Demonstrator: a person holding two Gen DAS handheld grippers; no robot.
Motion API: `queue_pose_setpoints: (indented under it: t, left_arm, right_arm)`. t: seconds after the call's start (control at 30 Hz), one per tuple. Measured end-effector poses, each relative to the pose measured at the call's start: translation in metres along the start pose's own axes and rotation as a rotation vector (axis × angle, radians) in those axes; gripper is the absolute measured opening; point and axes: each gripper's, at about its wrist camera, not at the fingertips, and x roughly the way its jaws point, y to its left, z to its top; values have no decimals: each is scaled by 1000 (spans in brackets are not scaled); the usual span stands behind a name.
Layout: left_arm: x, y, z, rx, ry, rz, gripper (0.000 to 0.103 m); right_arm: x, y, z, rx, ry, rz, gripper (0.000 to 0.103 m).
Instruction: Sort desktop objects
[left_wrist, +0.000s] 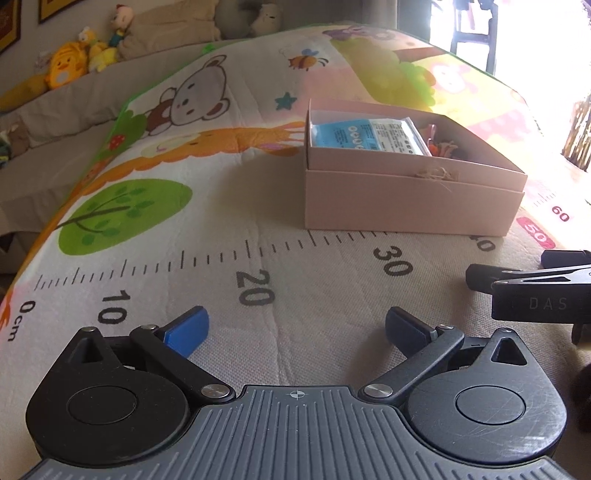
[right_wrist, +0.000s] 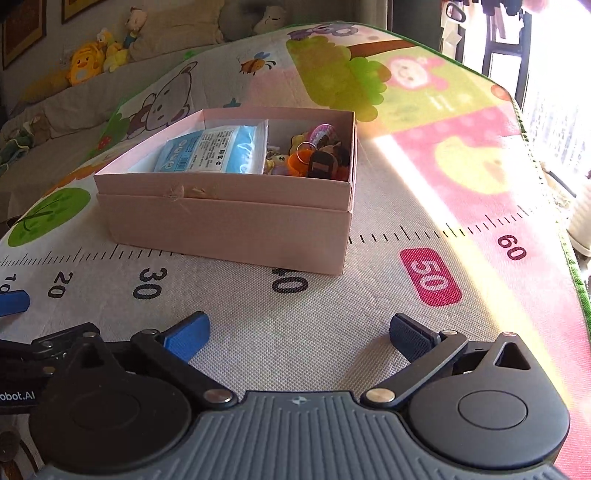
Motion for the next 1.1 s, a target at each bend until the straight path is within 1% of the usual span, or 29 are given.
queue_pose_setpoints:
  t: [0.03, 1.1]
  left_arm:
    - [0, 0, 0, -2, 0, -1, 103]
    - [-1, 3, 0, -13, -5, -19, 103]
  right_arm:
    - [-1, 0, -2, -1, -9, 0, 103]
    - [-3, -1, -2, 1, -7, 0, 103]
